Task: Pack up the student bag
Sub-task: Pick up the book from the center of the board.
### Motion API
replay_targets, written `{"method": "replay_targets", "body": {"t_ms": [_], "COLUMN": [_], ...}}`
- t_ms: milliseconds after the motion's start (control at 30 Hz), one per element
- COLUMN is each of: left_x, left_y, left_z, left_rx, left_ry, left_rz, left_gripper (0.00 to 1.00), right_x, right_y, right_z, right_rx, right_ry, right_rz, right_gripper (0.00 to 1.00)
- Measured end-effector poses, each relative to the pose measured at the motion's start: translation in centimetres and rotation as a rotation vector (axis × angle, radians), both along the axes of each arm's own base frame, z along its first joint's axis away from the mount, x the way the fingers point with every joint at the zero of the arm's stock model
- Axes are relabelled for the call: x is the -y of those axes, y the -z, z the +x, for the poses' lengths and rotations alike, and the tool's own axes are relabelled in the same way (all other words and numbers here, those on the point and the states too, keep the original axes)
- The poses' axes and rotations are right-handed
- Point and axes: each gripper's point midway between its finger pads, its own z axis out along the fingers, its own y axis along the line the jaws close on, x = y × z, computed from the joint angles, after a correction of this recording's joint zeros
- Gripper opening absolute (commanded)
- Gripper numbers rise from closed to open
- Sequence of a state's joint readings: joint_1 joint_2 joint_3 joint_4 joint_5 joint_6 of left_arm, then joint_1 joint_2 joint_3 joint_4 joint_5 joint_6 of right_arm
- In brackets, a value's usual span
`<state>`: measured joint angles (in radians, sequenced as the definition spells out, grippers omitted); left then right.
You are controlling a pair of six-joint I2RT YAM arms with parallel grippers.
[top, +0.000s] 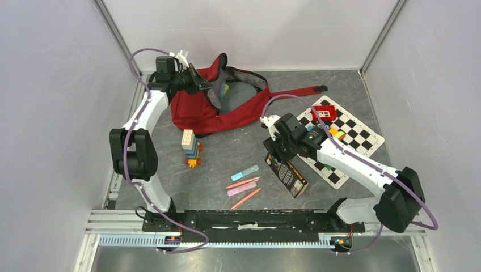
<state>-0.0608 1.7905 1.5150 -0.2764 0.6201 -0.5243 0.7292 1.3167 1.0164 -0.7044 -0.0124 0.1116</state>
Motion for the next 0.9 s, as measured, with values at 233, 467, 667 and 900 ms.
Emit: {"method": "replay_targets", "body": {"t_ms": [233, 467, 667, 900], "left_x": [0.1, 0.1, 0.2, 0.2], "left_y": [-0.1, -0.3, -0.4, -0.2], "left_z": [0.0, 0.1, 0.2, 0.2], "left_rx": [0.004, 0.018, 0.023, 0.019], "left_ry": [0.003, 0.009, 0.009, 0.009], "left_rz": [-0.003, -0.007, -0.008, -0.007], "left_gripper": [0.02, 0.02, 0.02, 0.02], "right_x": [0.4, 1.0, 1.2, 2.2], "right_y": [0.0, 0.3, 0.3, -0.5], "right_z": [-0.6, -0.8, -0.8, 0.1], "right_rx": [0.0, 0.006, 0.014, 0.058], "right_ry": [0.034, 0.062, 0.085, 0.162], "right_rz": [-0.007, -0.025, -0.03, -0.064], "right_gripper": [0.39, 0.22, 0.0, 0.0]}}
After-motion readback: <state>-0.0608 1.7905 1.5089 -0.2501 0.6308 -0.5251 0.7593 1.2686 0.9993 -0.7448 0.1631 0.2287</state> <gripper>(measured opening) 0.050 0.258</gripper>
